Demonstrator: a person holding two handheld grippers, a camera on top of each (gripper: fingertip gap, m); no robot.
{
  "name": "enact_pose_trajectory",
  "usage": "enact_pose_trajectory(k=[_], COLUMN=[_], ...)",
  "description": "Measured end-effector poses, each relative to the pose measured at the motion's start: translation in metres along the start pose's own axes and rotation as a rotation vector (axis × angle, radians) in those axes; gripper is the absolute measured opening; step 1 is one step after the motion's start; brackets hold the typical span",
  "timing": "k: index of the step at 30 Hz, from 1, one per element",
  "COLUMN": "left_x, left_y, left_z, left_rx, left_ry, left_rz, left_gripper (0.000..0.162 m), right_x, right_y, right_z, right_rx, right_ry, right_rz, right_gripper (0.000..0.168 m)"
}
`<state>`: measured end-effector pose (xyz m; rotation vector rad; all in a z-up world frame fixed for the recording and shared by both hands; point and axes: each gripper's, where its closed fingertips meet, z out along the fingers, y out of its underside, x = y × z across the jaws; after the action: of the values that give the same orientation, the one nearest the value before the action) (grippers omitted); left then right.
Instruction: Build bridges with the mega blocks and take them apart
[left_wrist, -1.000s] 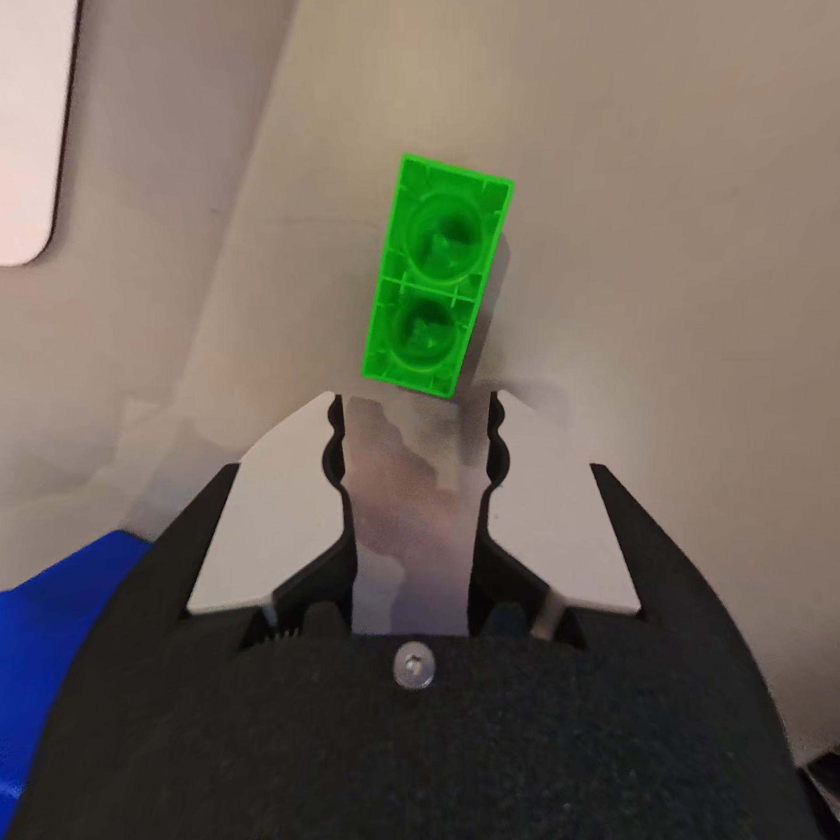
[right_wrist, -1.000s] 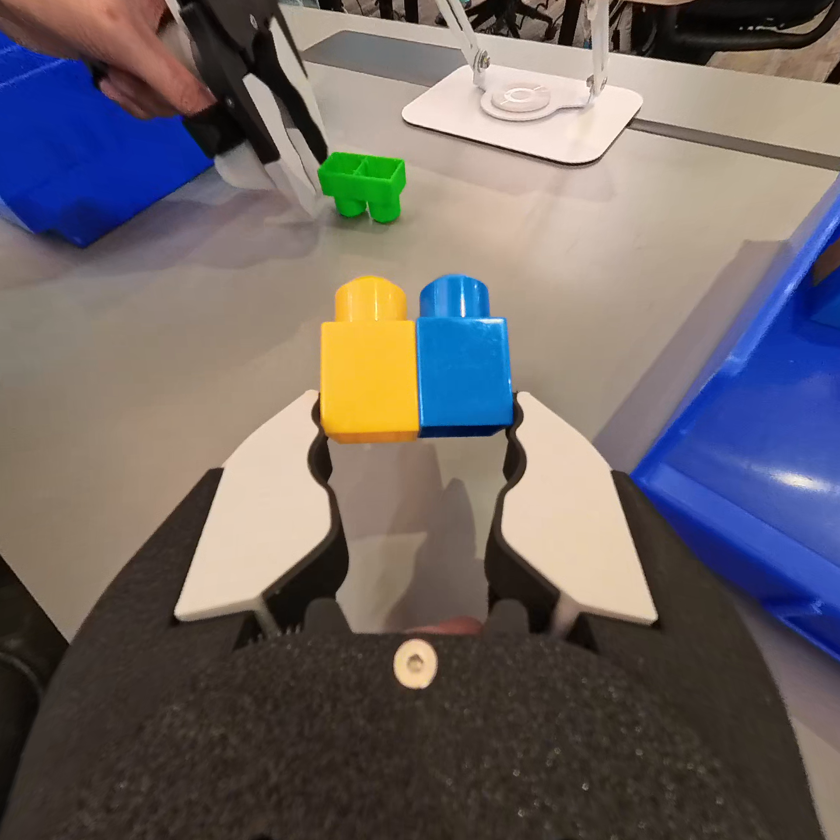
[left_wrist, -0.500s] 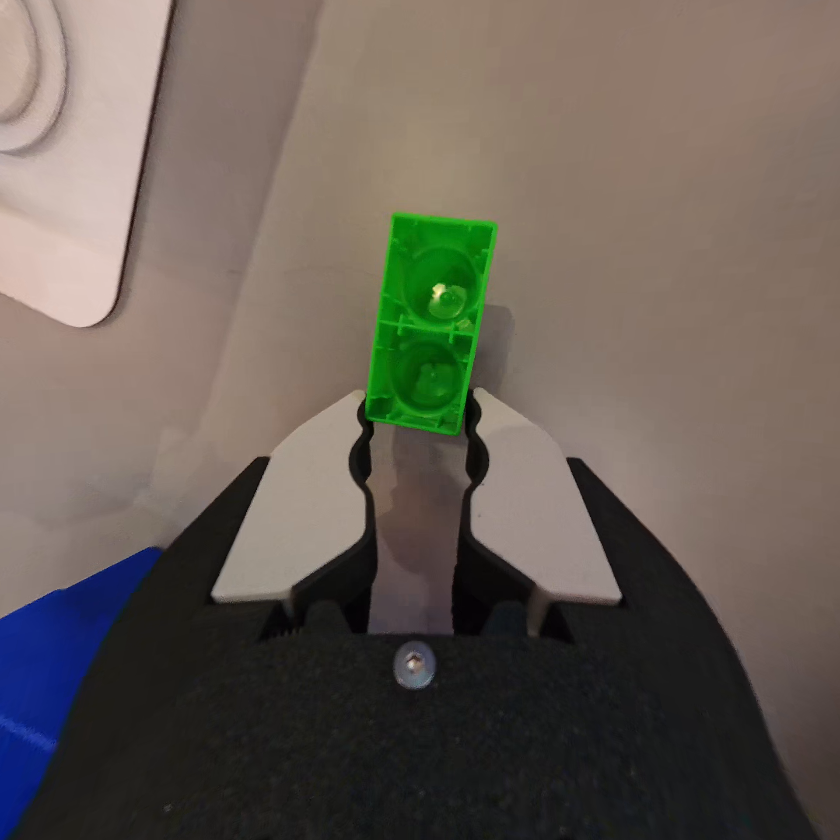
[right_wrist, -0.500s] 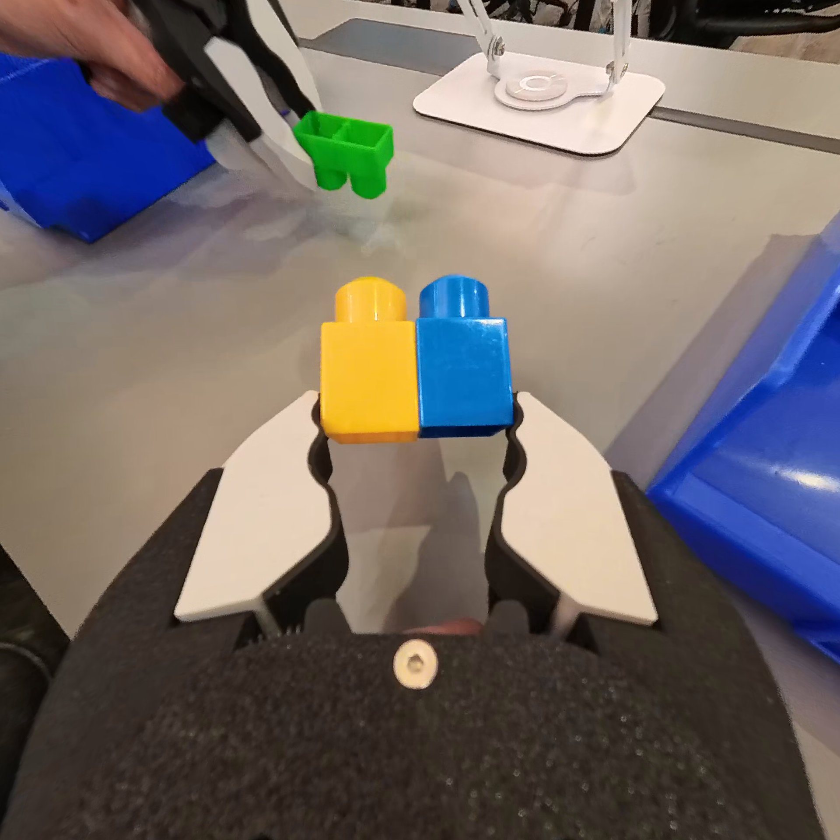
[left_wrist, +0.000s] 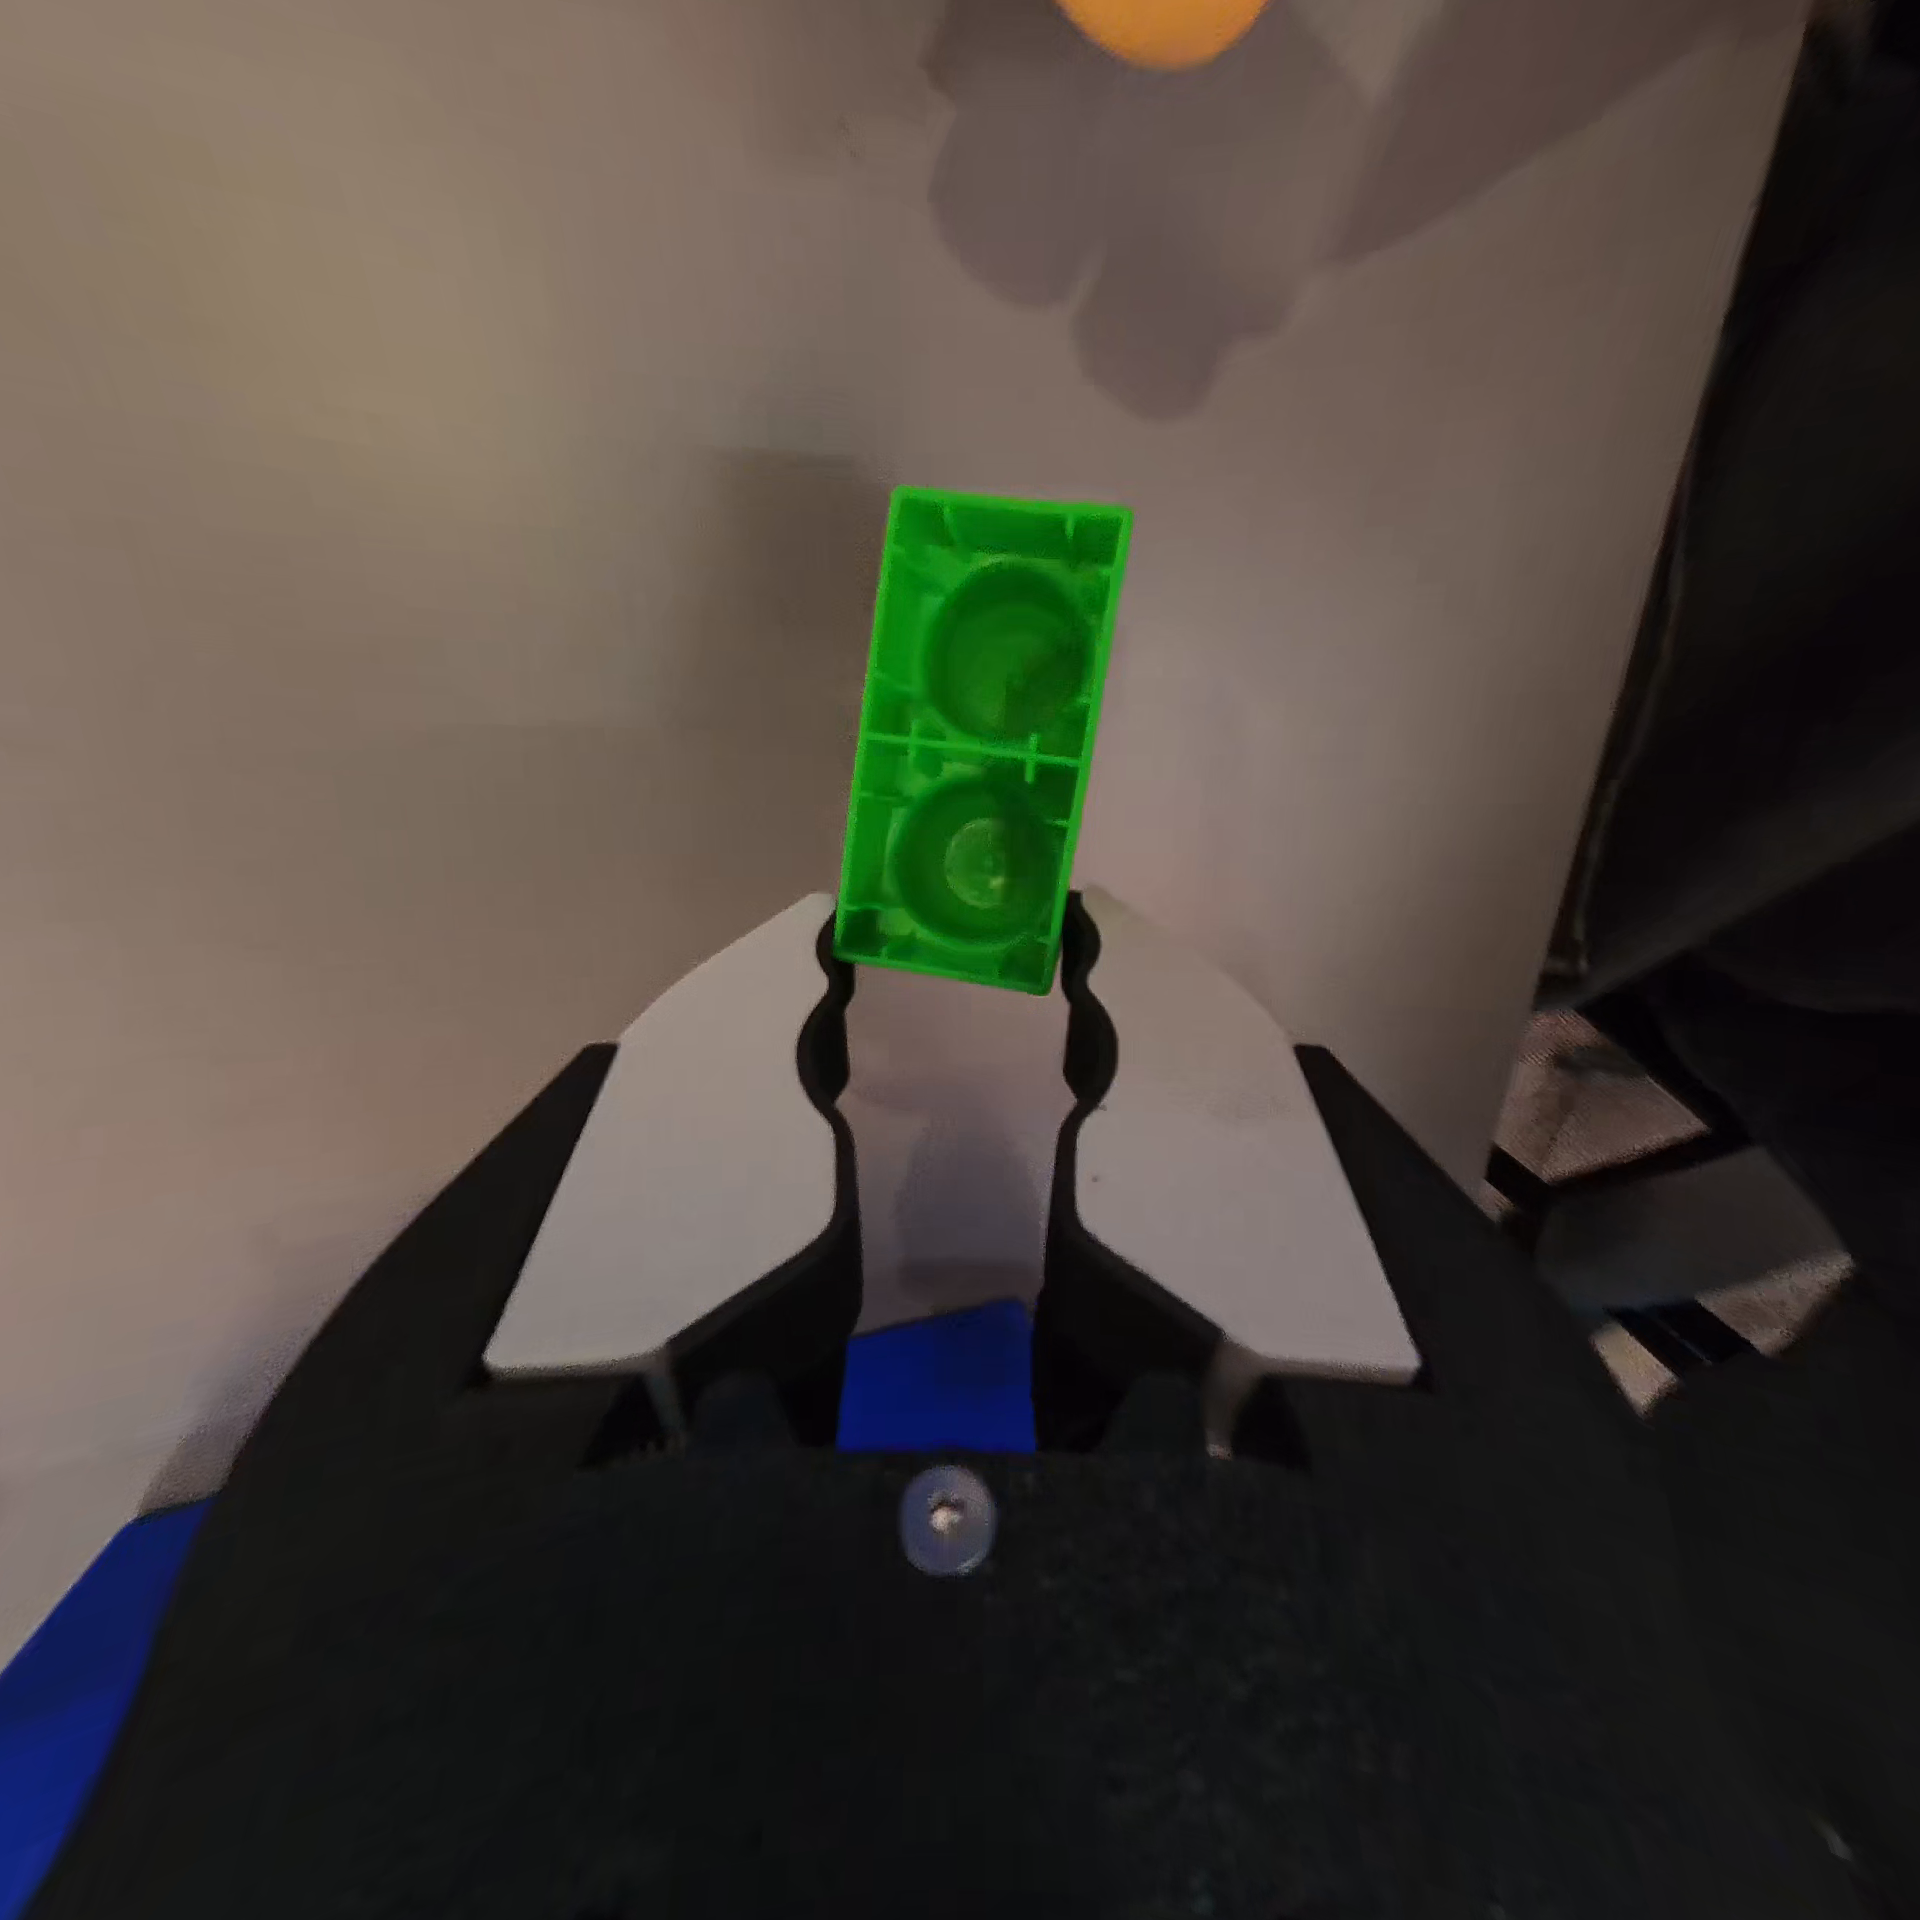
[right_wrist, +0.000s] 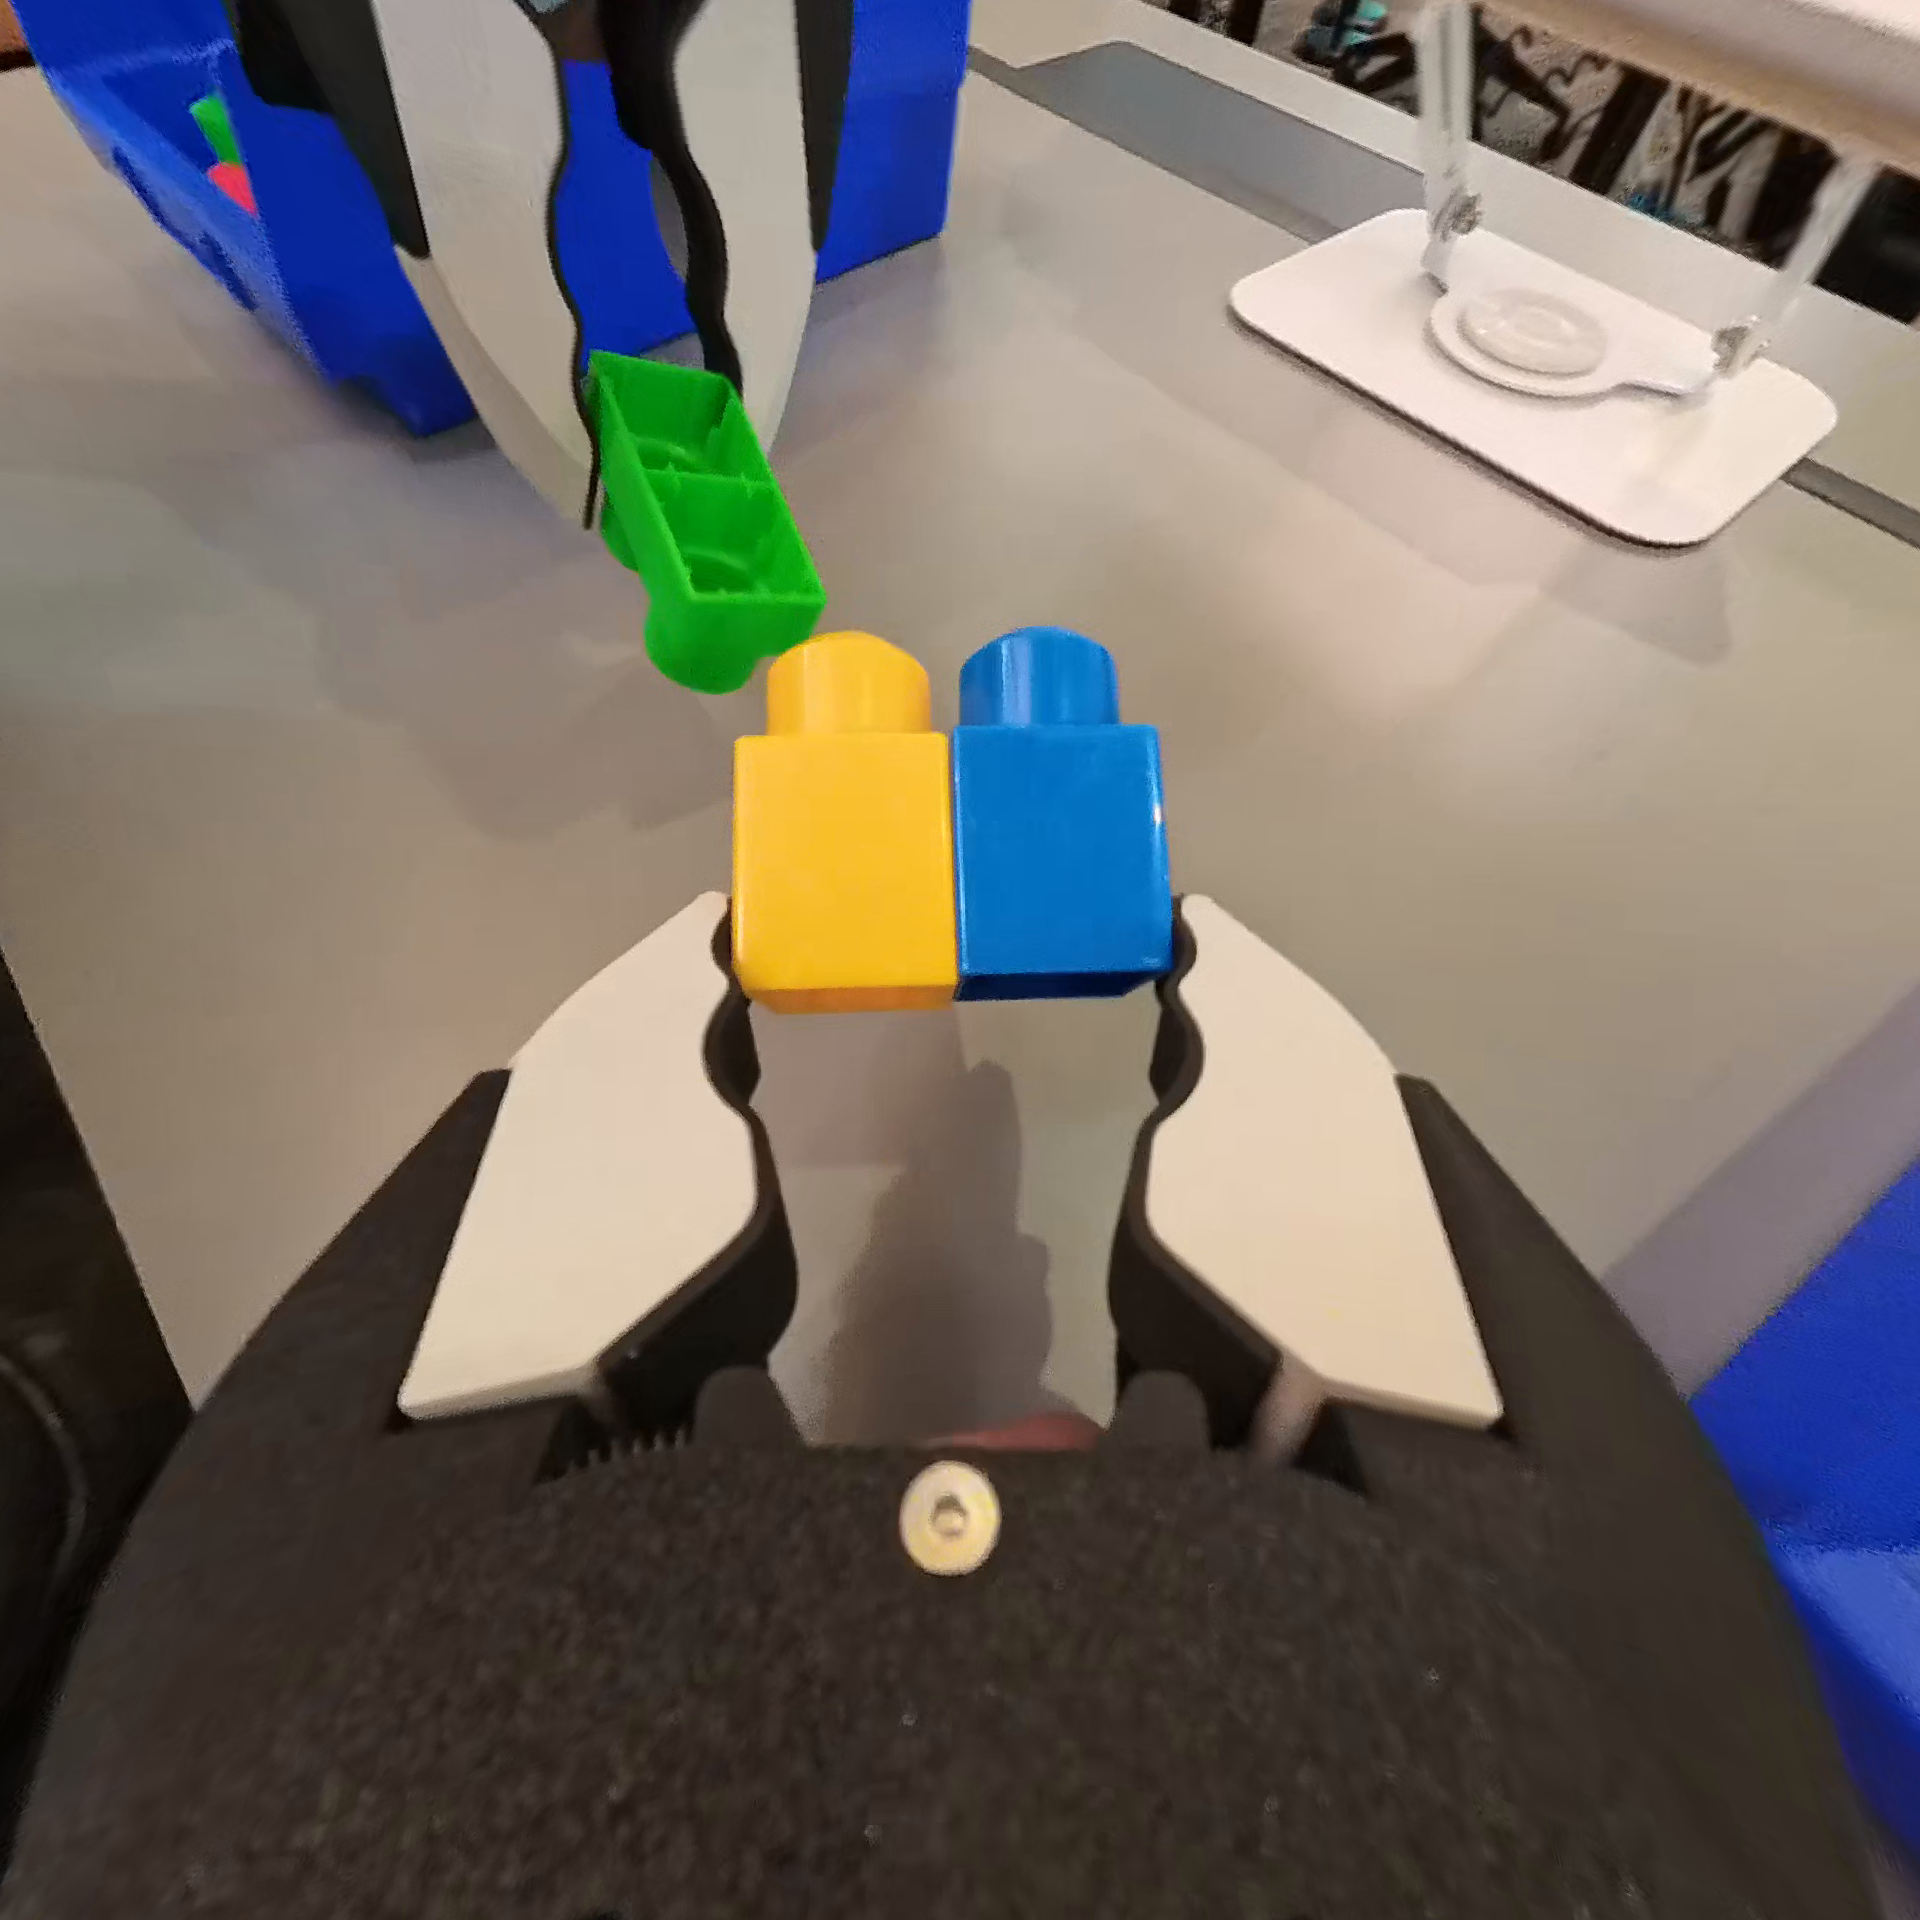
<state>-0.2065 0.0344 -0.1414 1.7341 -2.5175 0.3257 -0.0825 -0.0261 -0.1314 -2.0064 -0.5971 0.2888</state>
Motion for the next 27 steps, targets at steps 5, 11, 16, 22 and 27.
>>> enact_pose_trajectory(k=[5,11,16,22,27], left_x=[0.025,0.041,0.042,0.033,0.008], left_y=[0.001,-0.012,-0.026,-0.044,-0.044], left_z=[0.008,-0.002,-0.012,-0.016,-0.001], left_rx=[-0.072,-0.113,-0.106,0.000,0.033], left_ry=[0.158,0.317,0.396,0.411,0.313], left_rz=[0.050,0.111,0.143,0.115,0.027], left_gripper=[0.038,0.038,0.037,0.036,0.037], right_x=[-0.017,-0.032,-0.040,-0.031,-0.004], right_y=[-0.008,-0.018,-0.019,-0.015,-0.004], right_z=[0.008,0.011,0.013,0.018,0.014], right_rx=[-0.010,-0.033,-0.054,-0.074,-0.093], right_ry=[-0.062,-0.116,-0.151,-0.099,-0.050], right_rz=[-0.121,-0.335,-0.419,-0.437,-0.358], right_gripper=[0.075,0.075,0.075,0.075,0.075])
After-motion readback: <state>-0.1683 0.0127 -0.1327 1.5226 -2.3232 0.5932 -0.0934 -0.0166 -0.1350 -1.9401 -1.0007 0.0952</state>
